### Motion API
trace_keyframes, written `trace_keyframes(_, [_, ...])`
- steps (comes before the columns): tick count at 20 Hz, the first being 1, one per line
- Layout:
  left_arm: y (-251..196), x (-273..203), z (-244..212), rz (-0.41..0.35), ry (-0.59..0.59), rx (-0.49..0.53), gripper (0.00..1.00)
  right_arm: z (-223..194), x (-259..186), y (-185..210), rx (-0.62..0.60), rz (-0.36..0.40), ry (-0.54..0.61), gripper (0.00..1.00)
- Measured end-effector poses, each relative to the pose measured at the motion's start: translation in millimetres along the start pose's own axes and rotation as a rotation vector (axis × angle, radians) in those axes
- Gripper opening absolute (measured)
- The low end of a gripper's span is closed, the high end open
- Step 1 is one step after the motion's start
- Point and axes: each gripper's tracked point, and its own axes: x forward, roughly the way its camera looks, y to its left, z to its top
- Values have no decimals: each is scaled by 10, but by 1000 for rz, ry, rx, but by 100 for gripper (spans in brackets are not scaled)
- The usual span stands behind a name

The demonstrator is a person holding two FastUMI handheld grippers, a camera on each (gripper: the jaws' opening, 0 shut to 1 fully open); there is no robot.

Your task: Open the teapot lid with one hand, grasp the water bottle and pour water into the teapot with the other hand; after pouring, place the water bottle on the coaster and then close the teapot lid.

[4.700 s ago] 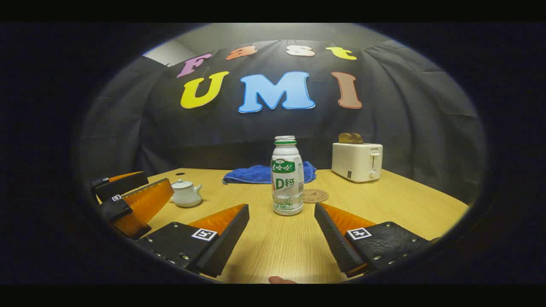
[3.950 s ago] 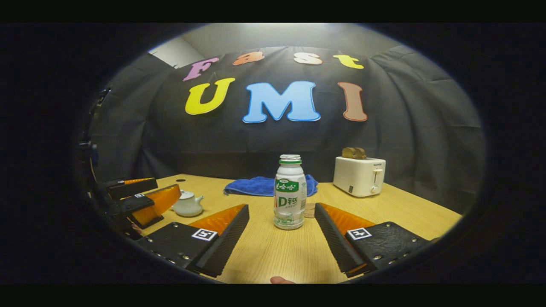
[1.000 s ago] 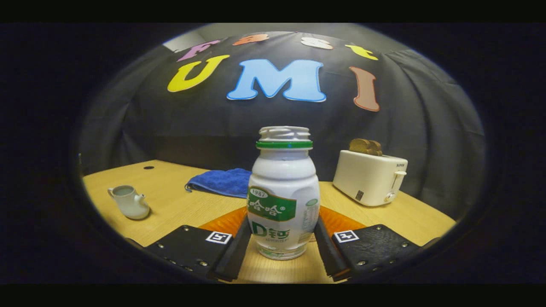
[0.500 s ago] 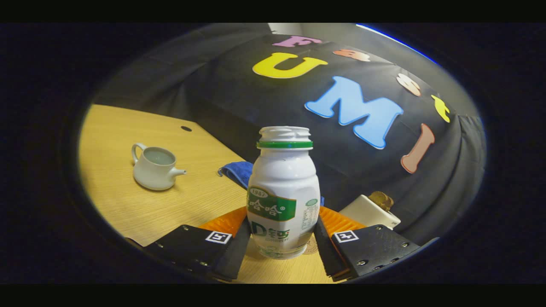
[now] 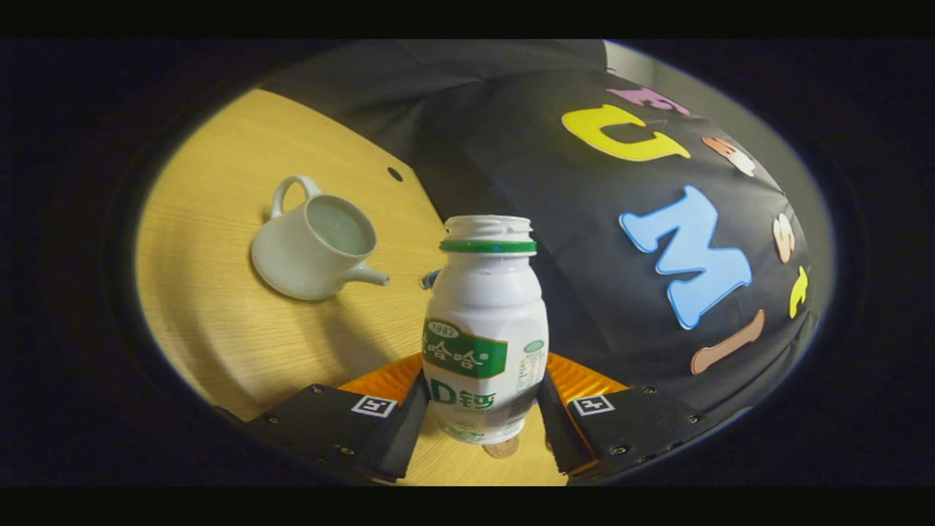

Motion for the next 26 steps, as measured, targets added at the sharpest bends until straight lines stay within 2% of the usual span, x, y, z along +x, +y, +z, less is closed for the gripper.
trace_keyframes(1, [13,1,0,-1,3,-2,10,20,23,29,-41,2,2,72])
trace_keyframes(2, [33,5,-20,1,4,-3,14,41,32,30,-65,0,2,72])
trace_keyframes(3, [63,15,-23,8,6,-3,11,50,36,48,-89,2,2,72])
trace_keyframes(4, [82,19,-44,11,9,-3,11,53,41,46,-116,5,7,57])
trace_keyframes(5, [98,19,-51,13,11,-6,10,63,45,42,-144,6,13,72])
trace_keyframes(15, [147,-15,-95,24,20,-3,10,130,149,-20,-402,-18,17,72])
trace_keyframes(26, [239,-21,-96,48,20,-2,10,211,234,-111,-555,-45,12,72])
